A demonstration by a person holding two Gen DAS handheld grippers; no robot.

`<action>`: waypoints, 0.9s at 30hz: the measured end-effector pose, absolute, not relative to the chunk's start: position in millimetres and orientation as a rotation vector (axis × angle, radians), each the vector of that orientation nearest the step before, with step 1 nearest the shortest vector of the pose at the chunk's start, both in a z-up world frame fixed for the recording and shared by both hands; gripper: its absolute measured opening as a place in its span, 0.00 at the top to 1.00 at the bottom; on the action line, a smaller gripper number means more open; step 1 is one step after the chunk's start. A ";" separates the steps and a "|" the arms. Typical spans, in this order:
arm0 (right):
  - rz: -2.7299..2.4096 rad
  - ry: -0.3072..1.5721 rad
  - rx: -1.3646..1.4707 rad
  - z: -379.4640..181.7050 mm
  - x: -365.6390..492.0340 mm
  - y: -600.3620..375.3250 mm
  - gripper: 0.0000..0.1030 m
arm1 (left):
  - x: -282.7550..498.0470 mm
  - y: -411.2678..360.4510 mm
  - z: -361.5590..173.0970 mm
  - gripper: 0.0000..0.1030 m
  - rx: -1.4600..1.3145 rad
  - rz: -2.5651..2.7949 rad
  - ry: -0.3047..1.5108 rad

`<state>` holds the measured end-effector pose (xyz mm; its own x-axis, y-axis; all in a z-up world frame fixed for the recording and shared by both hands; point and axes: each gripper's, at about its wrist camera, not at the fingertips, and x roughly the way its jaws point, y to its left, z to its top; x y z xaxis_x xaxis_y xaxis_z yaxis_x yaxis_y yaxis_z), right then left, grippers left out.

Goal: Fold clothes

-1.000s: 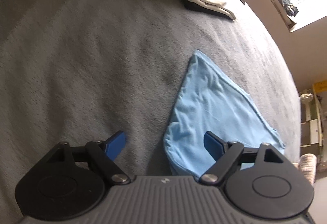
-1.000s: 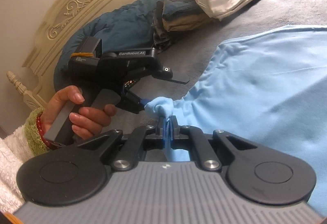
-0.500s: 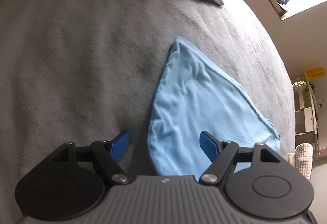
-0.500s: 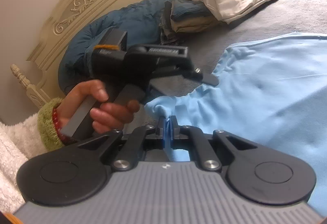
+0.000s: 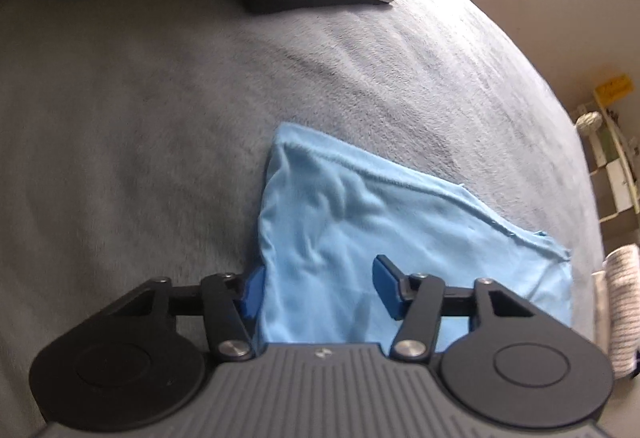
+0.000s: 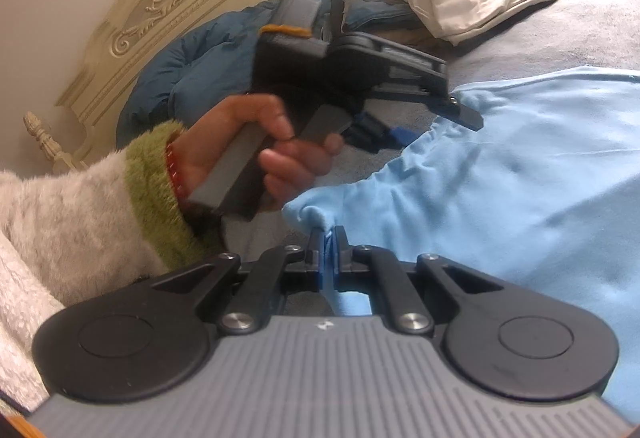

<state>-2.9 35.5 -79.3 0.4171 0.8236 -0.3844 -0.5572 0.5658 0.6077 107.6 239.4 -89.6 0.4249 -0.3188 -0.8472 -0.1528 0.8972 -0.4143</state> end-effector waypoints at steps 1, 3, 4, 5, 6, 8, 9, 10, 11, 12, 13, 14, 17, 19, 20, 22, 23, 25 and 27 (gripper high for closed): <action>0.902 0.715 0.415 -79.1 -3.9 35.6 0.98 | 108.3 240.1 -89.6 0.61 -0.451 -0.104 1.136; 0.906 0.712 0.404 -78.9 -5.5 35.6 0.98 | 109.9 240.6 -89.1 0.76 -0.417 -0.095 1.130; 0.906 0.712 0.401 -79.0 -5.8 35.2 0.98 | 111.1 239.8 -88.8 0.83 -0.412 -0.094 1.127; 0.902 0.711 0.401 -79.0 -5.8 34.8 0.98 | 111.9 239.2 -88.4 0.89 -0.414 -0.095 1.125; 0.898 0.711 0.401 -79.1 -5.8 34.0 0.98 | 112.1 238.4 -87.2 0.90 -0.415 -0.096 1.121; 0.890 0.709 0.403 -79.2 -6.1 30.9 0.98 | 111.8 236.0 -83.6 0.92 -0.414 -0.098 1.108; 0.885 0.707 0.409 -79.5 -6.6 28.6 0.98 | 111.3 234.7 -81.2 0.92 -0.414 -0.100 1.101; 0.881 0.706 0.414 -79.8 -7.1 26.3 0.98 | 110.9 232.6 -78.5 0.92 -0.412 -0.104 1.093; 0.874 0.702 0.420 -80.2 -7.9 23.3 0.98 | 111.5 229.4 -74.1 0.92 -0.410 -0.107 1.085; 0.868 0.699 0.425 -80.7 -8.4 20.2 0.98 | 111.7 225.8 -69.4 0.92 -0.406 -0.112 1.077; 0.862 0.696 0.431 -81.1 -9.1 17.1 0.98 | 111.7 221.8 -64.8 0.92 -0.398 -0.119 1.069; 0.855 0.693 0.437 -81.5 -9.8 14.0 0.98 | 111.6 217.3 -60.0 0.92 -0.389 -0.126 1.061; 0.840 0.685 0.458 -83.1 -13.4 3.4 0.98 | 111.2 201.8 -45.4 0.92 -0.353 -0.151 1.041; 0.827 0.678 0.482 -83.6 -16.4 -4.6 0.98 | 111.9 188.9 -36.8 0.92 -0.333 -0.168 1.033; 0.820 0.674 0.493 -83.9 -17.9 -8.6 0.98 | 112.4 182.1 -33.0 0.92 -0.321 -0.177 1.030; 0.802 0.656 0.512 -82.9 -20.8 -17.7 0.98 | 114.0 165.6 -26.9 0.92 -0.294 -0.197 1.025; 0.793 0.647 0.521 -82.4 -22.2 -22.3 0.98 | 113.8 157.9 -24.0 0.92 -0.280 -0.206 1.024; 0.766 0.621 0.546 -80.5 -25.8 -34.5 0.98 | 117.1 139.1 -21.7 0.92 -0.256 -0.226 1.027; 0.737 0.592 0.572 -78.4 -29.6 -48.1 0.98 | 120.3 121.8 -20.5 0.92 -0.241 -0.242 1.035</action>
